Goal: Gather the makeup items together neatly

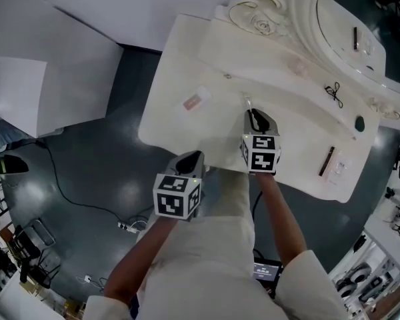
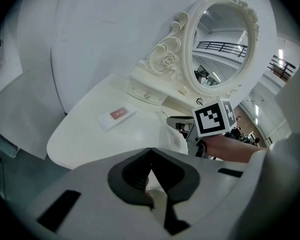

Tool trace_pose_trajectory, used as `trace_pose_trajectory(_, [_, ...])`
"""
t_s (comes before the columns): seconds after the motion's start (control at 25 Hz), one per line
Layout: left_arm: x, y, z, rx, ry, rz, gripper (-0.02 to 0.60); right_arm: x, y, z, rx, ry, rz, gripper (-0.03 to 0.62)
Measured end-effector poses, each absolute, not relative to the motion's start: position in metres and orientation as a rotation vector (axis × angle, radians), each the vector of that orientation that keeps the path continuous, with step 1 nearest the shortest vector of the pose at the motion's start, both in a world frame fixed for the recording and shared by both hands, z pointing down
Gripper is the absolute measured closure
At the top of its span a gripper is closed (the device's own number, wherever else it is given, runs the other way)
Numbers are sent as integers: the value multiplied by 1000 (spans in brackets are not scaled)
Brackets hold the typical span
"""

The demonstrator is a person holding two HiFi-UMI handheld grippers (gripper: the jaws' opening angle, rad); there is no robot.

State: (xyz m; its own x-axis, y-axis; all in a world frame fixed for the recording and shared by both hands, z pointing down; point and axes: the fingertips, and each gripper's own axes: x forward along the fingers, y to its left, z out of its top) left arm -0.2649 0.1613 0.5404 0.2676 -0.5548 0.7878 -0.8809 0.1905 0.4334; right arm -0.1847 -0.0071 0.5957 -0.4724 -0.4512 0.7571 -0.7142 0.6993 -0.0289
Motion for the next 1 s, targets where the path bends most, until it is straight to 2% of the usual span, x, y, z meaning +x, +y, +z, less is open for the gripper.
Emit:
trace_pose_trajectory(0.72, [-223,149,516,1574,-1355,408,572,-139,21,559,916,-2151,510,549])
trace_pose_trajectory(1.0, [-205,139,508,1603,-1335,411,572,-119,31,539,961,-2153,632,549])
